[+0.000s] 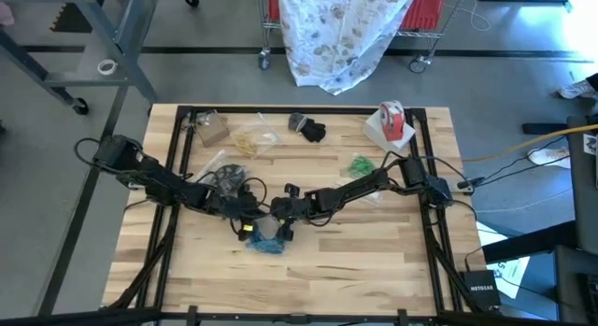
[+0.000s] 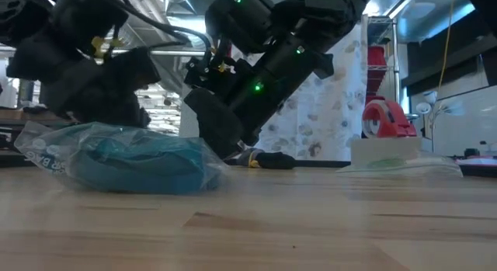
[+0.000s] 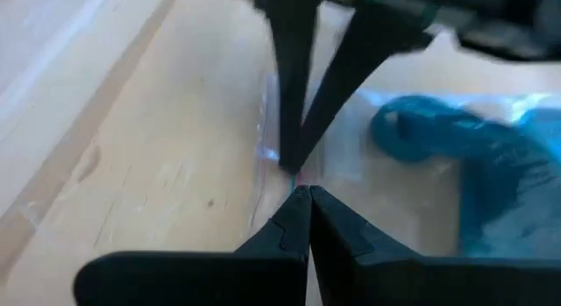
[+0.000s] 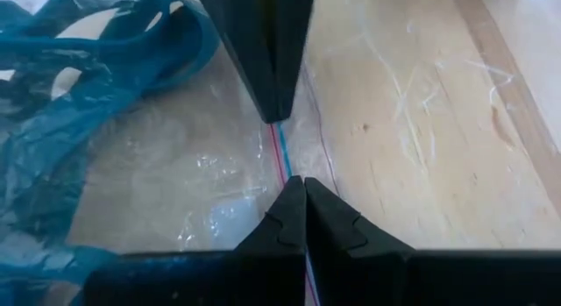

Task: Sort rubber bands
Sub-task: Close the transparent zip bag

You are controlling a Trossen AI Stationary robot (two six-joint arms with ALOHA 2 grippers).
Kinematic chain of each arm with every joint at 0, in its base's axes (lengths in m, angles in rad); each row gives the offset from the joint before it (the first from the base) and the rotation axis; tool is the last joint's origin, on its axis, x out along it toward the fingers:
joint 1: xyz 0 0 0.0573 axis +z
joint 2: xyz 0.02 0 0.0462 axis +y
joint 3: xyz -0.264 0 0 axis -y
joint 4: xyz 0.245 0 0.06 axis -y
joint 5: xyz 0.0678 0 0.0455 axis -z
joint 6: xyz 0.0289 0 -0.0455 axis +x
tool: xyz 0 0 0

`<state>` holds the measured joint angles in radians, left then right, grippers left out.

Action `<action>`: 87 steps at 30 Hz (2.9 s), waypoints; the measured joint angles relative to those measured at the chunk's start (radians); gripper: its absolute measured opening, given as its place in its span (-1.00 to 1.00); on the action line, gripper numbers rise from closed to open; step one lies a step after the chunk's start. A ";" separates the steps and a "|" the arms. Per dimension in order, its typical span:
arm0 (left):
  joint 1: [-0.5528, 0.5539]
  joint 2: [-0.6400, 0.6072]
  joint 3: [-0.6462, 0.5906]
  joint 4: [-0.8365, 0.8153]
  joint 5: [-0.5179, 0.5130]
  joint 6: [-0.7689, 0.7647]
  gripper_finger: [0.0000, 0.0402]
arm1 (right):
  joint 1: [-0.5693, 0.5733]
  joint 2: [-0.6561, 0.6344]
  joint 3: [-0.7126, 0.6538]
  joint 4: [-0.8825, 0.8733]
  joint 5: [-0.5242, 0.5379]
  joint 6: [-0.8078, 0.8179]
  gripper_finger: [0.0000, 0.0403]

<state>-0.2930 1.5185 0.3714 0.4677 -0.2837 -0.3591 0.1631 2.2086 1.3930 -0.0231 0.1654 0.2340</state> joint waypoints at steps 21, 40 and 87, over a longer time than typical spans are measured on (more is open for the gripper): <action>0.019 0.132 0.002 0.046 -0.059 0.020 -1.00 | 0.000 -0.020 0.038 -0.072 0.001 0.002 -1.00; 0.019 0.133 0.000 0.044 -0.047 0.015 -1.00 | -0.017 0.050 0.071 -0.072 0.003 0.014 -1.00; 0.018 0.135 -0.018 0.062 -0.043 0.001 -1.00 | -0.143 -0.006 0.105 -0.458 -0.185 0.387 -1.00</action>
<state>-0.2749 1.6531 0.3531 0.5297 -0.3266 -0.3579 0.0196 2.2027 1.4979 -0.4814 -0.0197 0.6211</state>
